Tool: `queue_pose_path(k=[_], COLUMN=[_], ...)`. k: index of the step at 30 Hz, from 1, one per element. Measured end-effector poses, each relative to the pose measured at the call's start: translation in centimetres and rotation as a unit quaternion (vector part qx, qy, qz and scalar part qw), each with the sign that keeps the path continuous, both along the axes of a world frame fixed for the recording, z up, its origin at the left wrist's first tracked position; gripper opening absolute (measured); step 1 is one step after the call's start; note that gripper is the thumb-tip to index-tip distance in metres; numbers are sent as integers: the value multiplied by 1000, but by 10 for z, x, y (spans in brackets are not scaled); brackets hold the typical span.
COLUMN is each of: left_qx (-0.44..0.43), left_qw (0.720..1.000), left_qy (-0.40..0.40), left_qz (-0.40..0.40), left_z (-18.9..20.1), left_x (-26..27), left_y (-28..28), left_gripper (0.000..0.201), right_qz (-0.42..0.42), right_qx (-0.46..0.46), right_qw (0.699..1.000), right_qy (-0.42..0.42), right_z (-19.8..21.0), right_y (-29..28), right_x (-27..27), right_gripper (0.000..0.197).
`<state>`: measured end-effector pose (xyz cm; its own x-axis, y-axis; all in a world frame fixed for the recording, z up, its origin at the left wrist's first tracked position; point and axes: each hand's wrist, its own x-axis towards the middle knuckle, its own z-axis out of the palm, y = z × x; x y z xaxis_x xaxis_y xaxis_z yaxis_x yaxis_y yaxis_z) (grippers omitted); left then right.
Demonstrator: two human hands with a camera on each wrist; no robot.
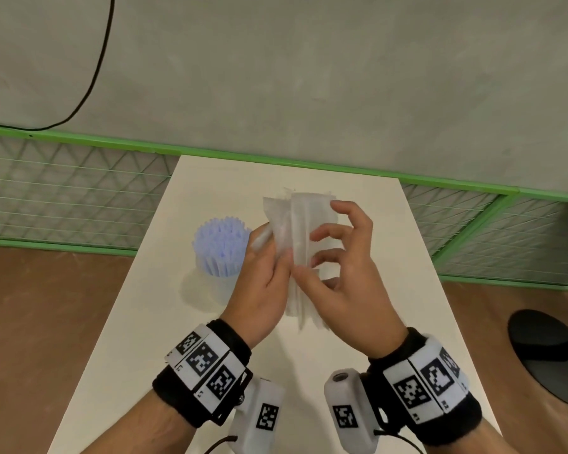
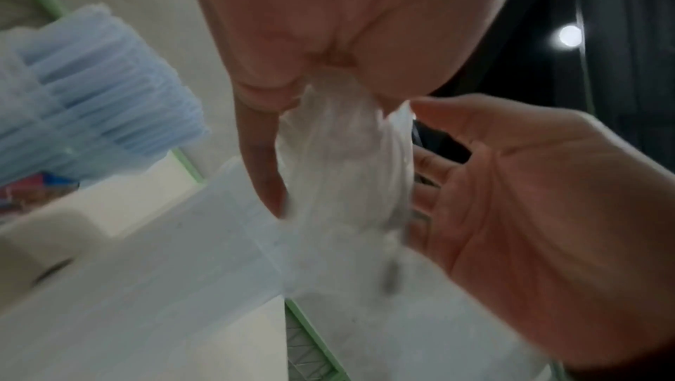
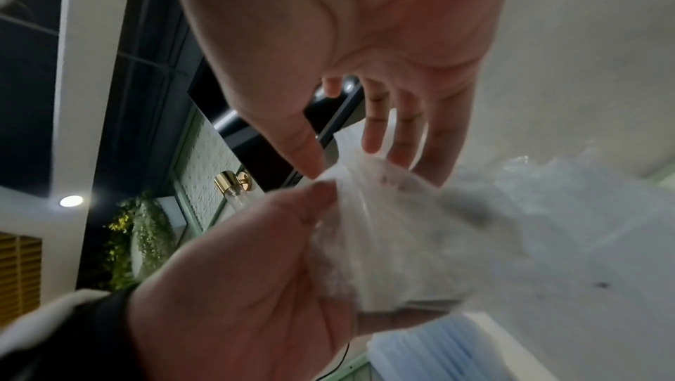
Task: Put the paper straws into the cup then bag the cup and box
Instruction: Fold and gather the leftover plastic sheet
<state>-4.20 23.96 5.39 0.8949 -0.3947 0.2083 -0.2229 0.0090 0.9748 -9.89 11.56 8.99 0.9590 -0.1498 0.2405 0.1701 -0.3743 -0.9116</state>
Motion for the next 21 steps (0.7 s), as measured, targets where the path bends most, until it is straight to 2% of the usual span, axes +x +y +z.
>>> queue_pose_path(k=[3, 5, 7, 9, 11, 13, 15, 19, 21], left_qx=[-71, -52, -23, -37, -70, -75, -63, -21, 2], left_qw=[990, 991, 993, 987, 976, 970, 968, 970, 970], left_qy=[108, 102, 87, 127, 168, 181, 175, 171, 167], left_qz=[-55, -72, -77, -94, -122, -146, -168, -173, -175], left_z=[9, 7, 1, -3, -2, 2, 6, 9, 9], left_x=[-4, -2, 2, 5, 3, 2, 0, 2, 1], left_y=[4, 9, 17, 25, 30, 31, 31, 34, 36], left_gripper=[32, 28, 40, 50, 49, 46, 42, 33, 33], right_qz=[38, 73, 65, -17, -81, -44, 13, 26, 55], right_qx=[30, 72, 111, 68, -8, -45, -44, -4, 50], right_qw=[998, 994, 991, 997, 997, 995, 994, 1000, 997], right_qy=[37, 49, 29, -12, 17, 83, 102, 9, -24], right_z=[-2, -2, 0, 3, 3, 1, -2, 3, 5], right_y=[0, -5, -13, -24, -37, -44, -45, -41, -42], right_x=[-3, -4, -4, -2, 2, 6, 8, 9, 10], right_gripper=[69, 69, 65, 62, 72, 79, 68, 37, 34])
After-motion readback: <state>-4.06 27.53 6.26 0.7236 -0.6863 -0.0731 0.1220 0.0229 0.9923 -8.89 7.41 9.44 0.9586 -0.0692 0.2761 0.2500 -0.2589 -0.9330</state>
